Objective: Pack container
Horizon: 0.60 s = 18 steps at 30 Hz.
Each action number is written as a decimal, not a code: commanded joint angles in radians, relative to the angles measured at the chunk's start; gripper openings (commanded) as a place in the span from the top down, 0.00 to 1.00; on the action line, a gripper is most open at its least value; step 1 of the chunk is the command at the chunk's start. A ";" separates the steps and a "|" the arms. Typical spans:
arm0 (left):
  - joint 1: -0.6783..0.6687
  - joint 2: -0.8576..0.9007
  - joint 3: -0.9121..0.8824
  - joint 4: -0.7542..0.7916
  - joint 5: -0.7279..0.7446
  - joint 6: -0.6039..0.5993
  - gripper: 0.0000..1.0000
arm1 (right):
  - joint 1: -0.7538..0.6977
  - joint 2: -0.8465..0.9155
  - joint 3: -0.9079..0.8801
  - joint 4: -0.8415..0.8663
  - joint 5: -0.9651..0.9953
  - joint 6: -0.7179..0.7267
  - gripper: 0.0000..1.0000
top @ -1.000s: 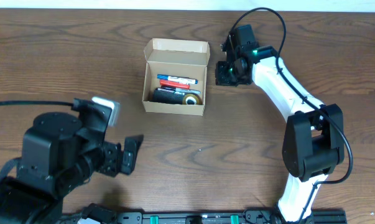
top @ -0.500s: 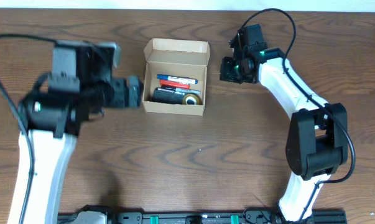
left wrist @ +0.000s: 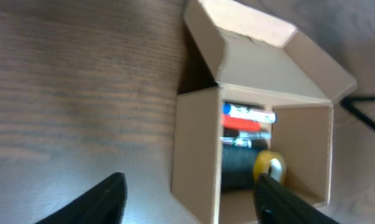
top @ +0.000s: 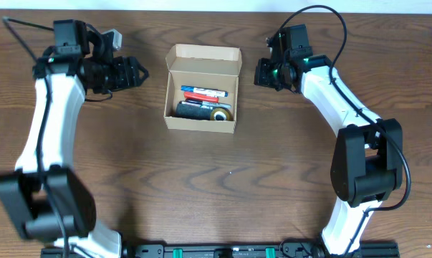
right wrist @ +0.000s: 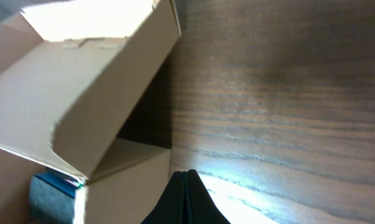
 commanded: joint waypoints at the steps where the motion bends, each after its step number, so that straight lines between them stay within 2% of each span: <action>1: 0.003 0.104 0.097 0.007 0.076 -0.021 0.47 | -0.005 0.017 -0.006 0.023 -0.031 0.038 0.99; 6: 0.003 0.269 0.223 0.011 0.105 -0.067 0.73 | -0.005 0.067 -0.006 0.060 -0.082 0.081 0.99; 9: 0.003 0.343 0.274 0.031 0.124 -0.103 0.93 | -0.005 0.098 -0.006 0.079 -0.085 0.114 0.99; 15: 0.001 0.443 0.299 0.137 0.252 -0.198 0.94 | -0.005 0.151 -0.006 0.134 -0.132 0.163 0.99; 18: -0.003 0.481 0.299 0.187 0.257 -0.258 0.94 | -0.005 0.164 -0.006 0.166 -0.138 0.199 0.99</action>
